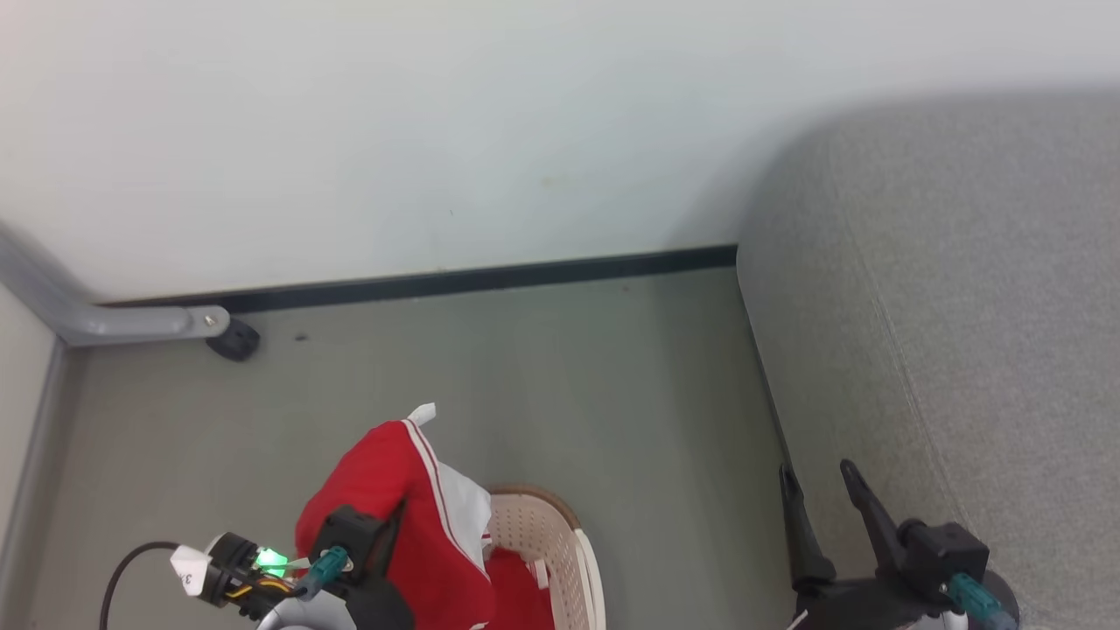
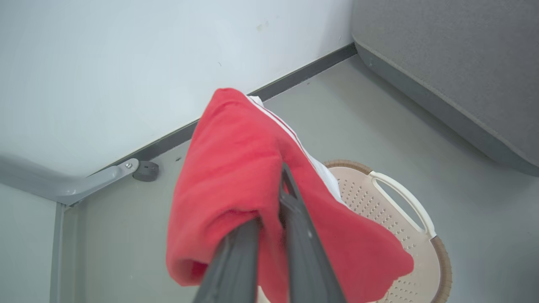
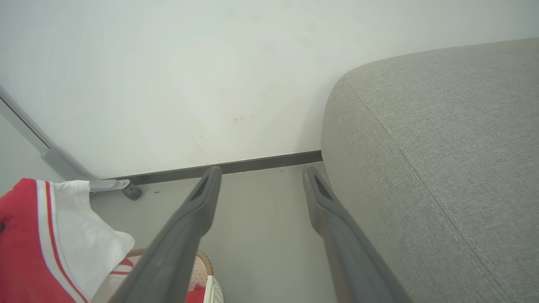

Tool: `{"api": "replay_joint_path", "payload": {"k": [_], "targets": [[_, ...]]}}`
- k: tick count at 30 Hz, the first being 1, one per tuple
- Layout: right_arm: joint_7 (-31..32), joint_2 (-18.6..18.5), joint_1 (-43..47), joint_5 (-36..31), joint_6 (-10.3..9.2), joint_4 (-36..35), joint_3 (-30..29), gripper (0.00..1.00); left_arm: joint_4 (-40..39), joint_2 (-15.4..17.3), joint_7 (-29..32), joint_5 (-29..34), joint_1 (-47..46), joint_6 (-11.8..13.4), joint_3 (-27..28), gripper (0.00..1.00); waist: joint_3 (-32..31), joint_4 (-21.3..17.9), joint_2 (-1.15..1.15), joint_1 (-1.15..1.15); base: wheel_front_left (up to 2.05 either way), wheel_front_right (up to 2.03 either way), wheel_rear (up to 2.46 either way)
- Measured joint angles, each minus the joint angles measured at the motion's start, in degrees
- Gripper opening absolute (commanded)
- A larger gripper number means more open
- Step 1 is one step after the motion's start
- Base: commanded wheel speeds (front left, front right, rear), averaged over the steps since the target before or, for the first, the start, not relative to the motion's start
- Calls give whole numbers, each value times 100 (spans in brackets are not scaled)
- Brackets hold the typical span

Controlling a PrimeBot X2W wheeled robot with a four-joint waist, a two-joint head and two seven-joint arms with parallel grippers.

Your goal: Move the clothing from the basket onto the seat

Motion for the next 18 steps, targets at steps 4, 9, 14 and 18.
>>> {"api": "replay_joint_path", "payload": {"k": [4,9,14,18], "targets": [[1,3,271,0,44,-123,-88,100,-632,5,0,-11,248,-46,-23,0,-331,102,0,0,0,0,0],[1,1,435,2,101,-309,-189,100,-1265,5,-1,-54,429,-88,20,0,-610,219,0,0,0,0,0],[1,4,563,25,371,-532,-181,100,-1987,-44,-1,-296,767,-89,248,0,-867,377,0,0,0,0,0],[1,9,612,270,528,-592,-231,100,-2519,-52,-1,-392,1054,-93,300,0,-1034,474,0,0,0,0,0]]}}
